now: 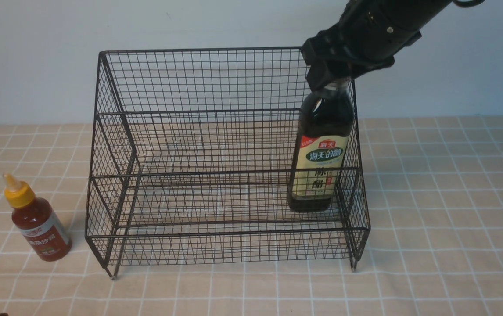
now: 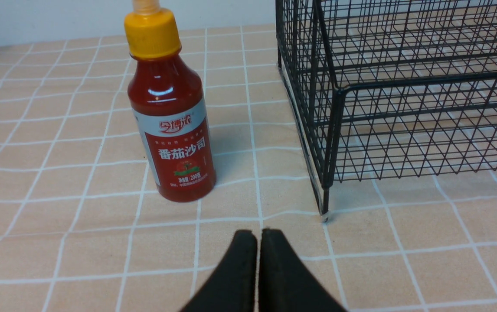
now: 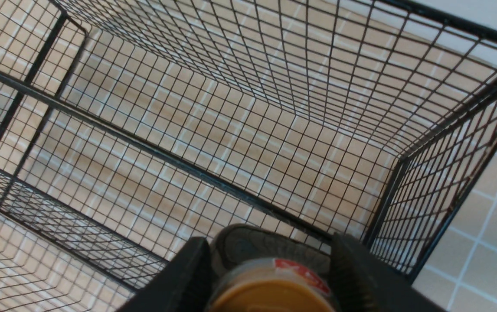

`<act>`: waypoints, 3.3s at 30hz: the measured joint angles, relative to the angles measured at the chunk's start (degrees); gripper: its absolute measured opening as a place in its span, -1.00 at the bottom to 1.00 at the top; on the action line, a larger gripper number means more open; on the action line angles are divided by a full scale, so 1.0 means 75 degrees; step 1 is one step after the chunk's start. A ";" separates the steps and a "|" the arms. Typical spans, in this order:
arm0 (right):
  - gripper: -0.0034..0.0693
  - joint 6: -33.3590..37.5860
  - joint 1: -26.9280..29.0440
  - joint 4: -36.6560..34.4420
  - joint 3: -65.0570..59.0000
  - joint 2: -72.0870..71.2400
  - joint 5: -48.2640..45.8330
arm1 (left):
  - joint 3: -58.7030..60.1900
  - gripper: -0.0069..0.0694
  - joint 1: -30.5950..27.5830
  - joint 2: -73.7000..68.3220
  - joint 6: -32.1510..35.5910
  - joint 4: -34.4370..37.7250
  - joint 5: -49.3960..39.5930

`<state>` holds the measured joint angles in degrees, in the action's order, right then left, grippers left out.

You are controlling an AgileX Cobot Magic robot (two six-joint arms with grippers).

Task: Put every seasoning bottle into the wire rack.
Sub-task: Use the right arm to put the condiment bottle back on the shelf, then use the left arm to grab the condiment bottle closest to it

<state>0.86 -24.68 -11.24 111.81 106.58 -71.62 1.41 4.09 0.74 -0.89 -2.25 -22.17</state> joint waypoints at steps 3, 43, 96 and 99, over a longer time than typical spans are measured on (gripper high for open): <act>0.27 -0.0021 0.0000 -0.0064 0.0104 -0.0086 -0.0115 | 0.0000 -0.84 0.0000 0.0000 0.0000 0.0000 0.0000; -0.94 -0.1687 0.0000 0.1864 -0.8912 -1.2605 0.4987 | 0.0000 -0.84 0.0000 0.0000 0.0000 0.0000 0.0000; -0.94 -0.0193 0.3291 0.1602 -1.5067 -1.4297 0.6714 | 0.0000 -0.84 0.0000 0.0000 0.0000 0.0000 0.0000; -0.94 -0.0193 0.3291 0.1602 -1.5067 -1.4297 0.6714 | 0.0000 -0.84 0.0000 0.0000 0.0000 0.0000 0.0000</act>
<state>-0.59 0.00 0.77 -1.19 -0.65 -21.26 1.41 4.09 0.74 -0.89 -2.25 -22.17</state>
